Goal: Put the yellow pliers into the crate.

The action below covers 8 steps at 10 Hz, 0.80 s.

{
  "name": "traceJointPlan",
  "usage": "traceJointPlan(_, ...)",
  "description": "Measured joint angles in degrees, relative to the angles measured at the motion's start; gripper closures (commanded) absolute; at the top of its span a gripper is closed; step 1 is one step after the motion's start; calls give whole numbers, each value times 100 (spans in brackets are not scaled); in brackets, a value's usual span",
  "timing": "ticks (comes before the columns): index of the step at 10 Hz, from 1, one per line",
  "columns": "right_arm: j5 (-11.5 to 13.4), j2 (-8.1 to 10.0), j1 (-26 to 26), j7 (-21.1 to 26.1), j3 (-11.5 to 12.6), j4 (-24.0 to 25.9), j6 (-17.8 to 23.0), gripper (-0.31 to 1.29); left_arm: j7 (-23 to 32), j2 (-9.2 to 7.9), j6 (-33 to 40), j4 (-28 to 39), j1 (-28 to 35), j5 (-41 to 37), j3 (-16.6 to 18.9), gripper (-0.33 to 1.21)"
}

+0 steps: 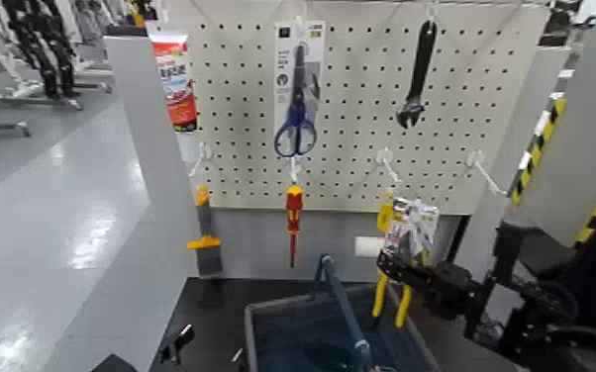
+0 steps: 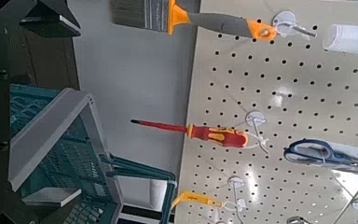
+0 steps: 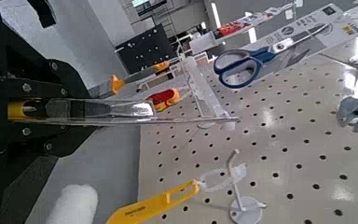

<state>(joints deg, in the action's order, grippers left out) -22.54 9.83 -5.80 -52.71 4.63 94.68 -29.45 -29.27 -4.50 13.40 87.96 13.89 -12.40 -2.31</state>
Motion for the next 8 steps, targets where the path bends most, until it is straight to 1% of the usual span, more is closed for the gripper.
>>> traceJointPlan(4,93,-20,6,-38,-236,-631,11,111,0,38,97,-59,-10,-8,-4,10)
traceJointPlan(6,125,-39,-2,-32,-310,-966,69,111,0,38,101,-60,-10,-8,-5,10)
traceJointPlan(8,195,-51,-33,-30,-364,-1160,96,111,0,52,101,-60,-10,-8,-6,10)
